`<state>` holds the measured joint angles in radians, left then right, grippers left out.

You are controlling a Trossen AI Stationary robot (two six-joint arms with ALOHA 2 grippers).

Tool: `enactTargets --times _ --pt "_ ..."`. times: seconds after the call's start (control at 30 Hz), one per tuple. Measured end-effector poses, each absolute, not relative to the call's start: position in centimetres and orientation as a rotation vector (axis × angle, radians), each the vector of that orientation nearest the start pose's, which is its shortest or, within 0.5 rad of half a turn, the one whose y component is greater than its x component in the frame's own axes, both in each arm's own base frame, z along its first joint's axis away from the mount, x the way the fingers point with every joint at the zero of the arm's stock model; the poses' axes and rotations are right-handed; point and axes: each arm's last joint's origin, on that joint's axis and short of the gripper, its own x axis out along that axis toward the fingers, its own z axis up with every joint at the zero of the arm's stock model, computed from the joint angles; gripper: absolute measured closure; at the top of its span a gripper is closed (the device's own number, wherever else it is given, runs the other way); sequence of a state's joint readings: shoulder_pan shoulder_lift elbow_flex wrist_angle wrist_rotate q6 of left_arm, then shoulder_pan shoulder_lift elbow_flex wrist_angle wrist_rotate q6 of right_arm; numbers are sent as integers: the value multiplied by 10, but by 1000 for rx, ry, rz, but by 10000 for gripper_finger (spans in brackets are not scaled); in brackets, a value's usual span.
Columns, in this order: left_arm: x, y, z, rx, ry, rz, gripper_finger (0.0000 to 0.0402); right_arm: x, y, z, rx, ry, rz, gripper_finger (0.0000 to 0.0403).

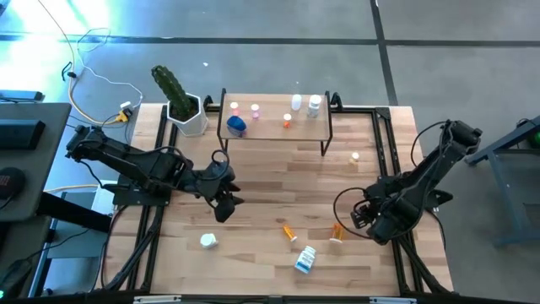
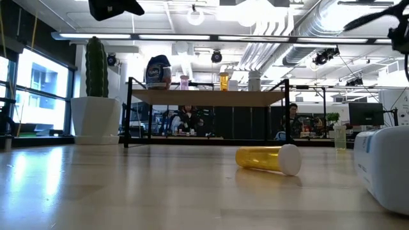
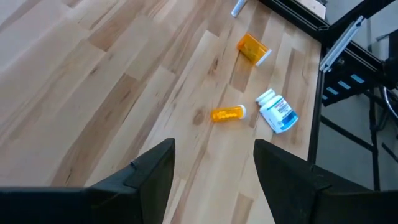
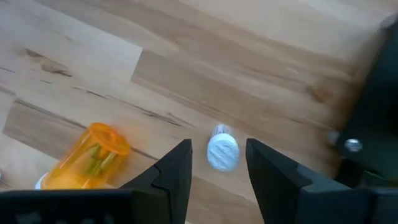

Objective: Pick and place medicine bottles onto shelf by color
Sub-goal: Put the white small pill bottle on the shelf

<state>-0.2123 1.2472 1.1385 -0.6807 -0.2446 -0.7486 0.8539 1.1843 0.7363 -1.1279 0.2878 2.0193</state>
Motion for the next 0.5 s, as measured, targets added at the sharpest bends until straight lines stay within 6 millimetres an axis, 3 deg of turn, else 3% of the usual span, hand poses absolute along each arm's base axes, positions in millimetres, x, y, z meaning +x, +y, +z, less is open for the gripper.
enactTargets --times 0.33,0.5 --pt "249 -46 319 -531 712 316 193 115 119 185 856 1088 -884 263" --pt "250 -46 319 -532 712 318 193 114 120 185 867 1110 -888 292"
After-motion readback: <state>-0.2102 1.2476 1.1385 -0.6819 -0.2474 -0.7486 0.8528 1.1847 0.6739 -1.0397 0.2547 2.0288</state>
